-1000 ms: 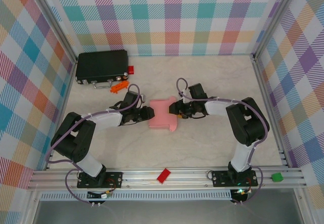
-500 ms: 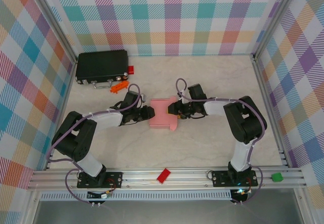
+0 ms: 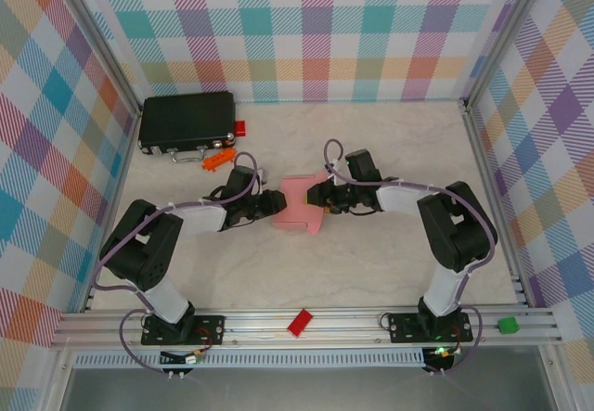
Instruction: Fold the paper box
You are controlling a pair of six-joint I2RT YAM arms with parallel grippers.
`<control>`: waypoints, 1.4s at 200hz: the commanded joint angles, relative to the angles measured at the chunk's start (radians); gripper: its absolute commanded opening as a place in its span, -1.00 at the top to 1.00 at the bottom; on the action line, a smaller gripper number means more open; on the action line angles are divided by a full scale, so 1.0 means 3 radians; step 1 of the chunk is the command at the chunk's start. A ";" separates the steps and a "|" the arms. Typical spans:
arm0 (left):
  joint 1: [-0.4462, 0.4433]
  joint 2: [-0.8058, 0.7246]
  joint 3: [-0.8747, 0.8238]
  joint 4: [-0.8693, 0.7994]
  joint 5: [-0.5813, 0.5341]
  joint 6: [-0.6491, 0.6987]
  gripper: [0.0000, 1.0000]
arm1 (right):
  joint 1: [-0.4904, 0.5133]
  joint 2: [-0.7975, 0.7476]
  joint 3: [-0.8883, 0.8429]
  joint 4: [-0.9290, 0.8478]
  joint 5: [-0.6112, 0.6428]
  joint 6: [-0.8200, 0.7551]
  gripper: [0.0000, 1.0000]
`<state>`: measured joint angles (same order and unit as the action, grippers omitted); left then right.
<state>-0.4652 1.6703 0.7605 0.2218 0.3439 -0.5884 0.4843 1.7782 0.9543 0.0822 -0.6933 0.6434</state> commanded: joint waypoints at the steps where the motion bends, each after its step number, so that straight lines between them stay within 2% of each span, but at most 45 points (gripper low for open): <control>1: -0.0040 0.0170 -0.0101 0.0002 0.0212 -0.0077 0.28 | 0.0159 -0.0130 0.0130 0.0051 -0.0212 -0.0053 0.05; 71: -0.0040 0.0369 -0.0182 0.0553 0.0426 -0.0371 0.28 | 0.0242 -0.0100 0.0395 -0.0207 -0.0074 -0.0142 0.05; 169: -0.0037 0.0369 -0.0254 0.0640 0.0292 -0.0498 0.21 | 0.0278 0.0076 0.0936 -0.0583 0.0026 -0.0263 0.04; 221: -0.0005 0.0284 -0.0265 0.0484 0.0157 -0.0473 0.19 | 0.0288 0.0180 0.1155 -0.0823 0.0152 -0.0339 0.04; 280: 0.0012 -0.0050 -0.0060 -0.0161 -0.0054 -0.0194 0.16 | 0.0288 -0.0039 0.1261 -0.1250 0.0619 -0.0576 0.02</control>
<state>-0.4629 1.7103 0.7048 0.3229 0.3653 -0.7010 0.5747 1.8206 1.2915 -0.2104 -0.5770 0.5285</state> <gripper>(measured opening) 0.417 0.483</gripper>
